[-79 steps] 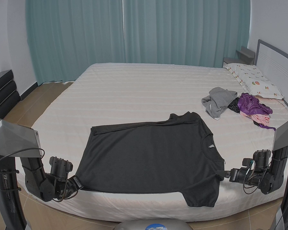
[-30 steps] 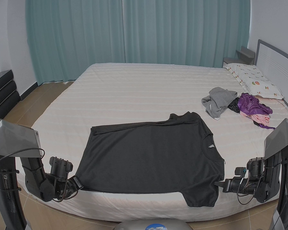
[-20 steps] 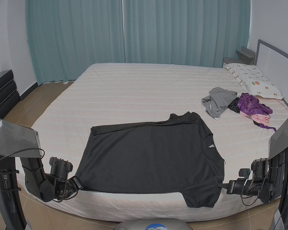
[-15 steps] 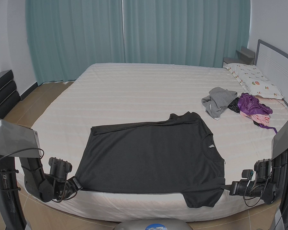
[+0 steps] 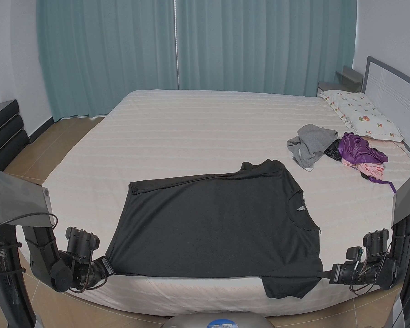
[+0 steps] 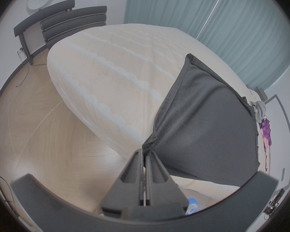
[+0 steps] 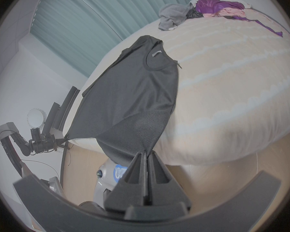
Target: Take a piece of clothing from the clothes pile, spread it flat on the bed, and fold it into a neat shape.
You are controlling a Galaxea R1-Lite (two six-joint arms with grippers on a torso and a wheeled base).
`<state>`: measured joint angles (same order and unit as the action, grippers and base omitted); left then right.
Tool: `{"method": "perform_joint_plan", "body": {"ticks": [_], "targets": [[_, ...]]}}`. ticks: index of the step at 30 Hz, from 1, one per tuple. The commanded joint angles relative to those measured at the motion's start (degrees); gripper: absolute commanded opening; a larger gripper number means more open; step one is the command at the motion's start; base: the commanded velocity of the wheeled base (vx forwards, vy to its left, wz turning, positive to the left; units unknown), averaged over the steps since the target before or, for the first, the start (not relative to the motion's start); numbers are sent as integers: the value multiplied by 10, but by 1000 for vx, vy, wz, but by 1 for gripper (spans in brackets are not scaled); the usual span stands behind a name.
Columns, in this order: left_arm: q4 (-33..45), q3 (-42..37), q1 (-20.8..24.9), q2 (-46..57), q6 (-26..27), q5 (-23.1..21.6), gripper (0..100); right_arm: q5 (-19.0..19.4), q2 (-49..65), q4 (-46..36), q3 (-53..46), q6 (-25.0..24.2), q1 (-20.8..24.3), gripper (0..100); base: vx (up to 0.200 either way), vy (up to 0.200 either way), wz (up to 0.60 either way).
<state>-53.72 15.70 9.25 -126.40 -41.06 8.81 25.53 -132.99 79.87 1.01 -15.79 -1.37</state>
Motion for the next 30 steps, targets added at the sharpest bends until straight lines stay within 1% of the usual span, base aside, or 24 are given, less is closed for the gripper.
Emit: {"method": "perform_joint_plan", "body": {"ticks": [1, 4, 11, 16, 22, 28, 29, 30], "targets": [[0, -10, 0, 15, 4, 2, 0, 0, 61, -58, -10, 3, -7, 0, 0, 0, 0], [0, -23, 3, 18, 10, 2, 0, 0, 87, -105, -10, 15, -14, 0, 0, 0, 0], [-1, -52, 6, 26, 59, 4, 0, 7, 123, -205, -10, 69, -43, 0, 0, 0, 0], [1, -72, 16, 51, 73, 4, 0, 14, 168, -271, -10, 85, -43, 0, 0, 0, 0], [0, -95, 18, 45, 108, 3, 0, 13, 175, -304, -10, 102, -43, 0, 0, 0, 0], [3, -103, 20, 47, 114, 5, 0, 9, 185, -333, -10, 116, -44, 0, 0, 0, 0], [2, -116, 23, 47, 136, 5, 0, 8, 191, -346, -10, 117, -44, 0, 0, 0, 0], [0, -124, 23, 47, 148, 5, 0, 8, 193, -351, -10, 117, -44, 0, 0, 0, 0]]}}
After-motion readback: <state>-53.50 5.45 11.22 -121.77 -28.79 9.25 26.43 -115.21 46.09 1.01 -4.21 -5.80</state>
